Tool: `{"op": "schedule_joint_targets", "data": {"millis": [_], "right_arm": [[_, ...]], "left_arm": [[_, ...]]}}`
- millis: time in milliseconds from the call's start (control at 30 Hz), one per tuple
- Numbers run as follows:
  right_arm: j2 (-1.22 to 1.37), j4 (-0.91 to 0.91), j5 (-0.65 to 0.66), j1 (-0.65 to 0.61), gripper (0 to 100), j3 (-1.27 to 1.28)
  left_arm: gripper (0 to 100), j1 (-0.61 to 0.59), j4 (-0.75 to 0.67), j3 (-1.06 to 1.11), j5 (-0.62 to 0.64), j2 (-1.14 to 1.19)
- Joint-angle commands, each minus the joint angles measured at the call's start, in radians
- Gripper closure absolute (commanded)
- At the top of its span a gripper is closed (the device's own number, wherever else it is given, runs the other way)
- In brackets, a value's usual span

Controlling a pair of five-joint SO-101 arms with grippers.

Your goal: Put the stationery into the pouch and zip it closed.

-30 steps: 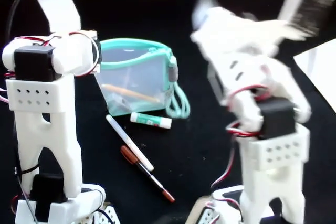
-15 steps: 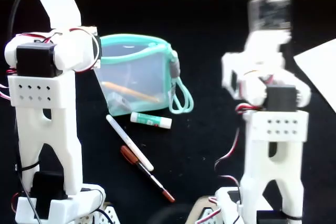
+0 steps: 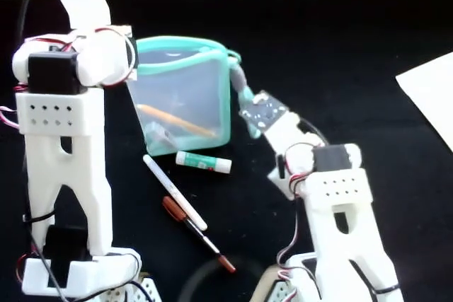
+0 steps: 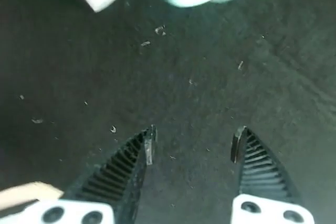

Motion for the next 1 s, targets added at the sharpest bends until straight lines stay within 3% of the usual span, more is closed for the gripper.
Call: {"op": "schedule_joint_targets", "data": {"millis": [0,300,533,700,967], "right_arm": [[-0.028,-0.079,-0.117,-0.051,76.1,0.010],[-0.028,-0.177,-0.161,-0.206,76.1,0.091],[-0.018,-0.453,-0.163,-0.400,75.9,0.231],[-0.016,-0.582,-0.287,-0.444,65.3,0.254],[0.154,-0.704,-0.166,-0.470,64.2,0.272]], "left_arm": [[99,-0.065,-0.012,-0.087,0.043,-0.002],[99,-0.081,0.005,-0.177,0.071,-0.001],[99,-0.087,0.023,-0.176,0.066,0.001],[99,-0.099,0.020,-0.139,0.064,0.001],[99,-0.097,0.018,-0.061,0.064,0.001]]}}
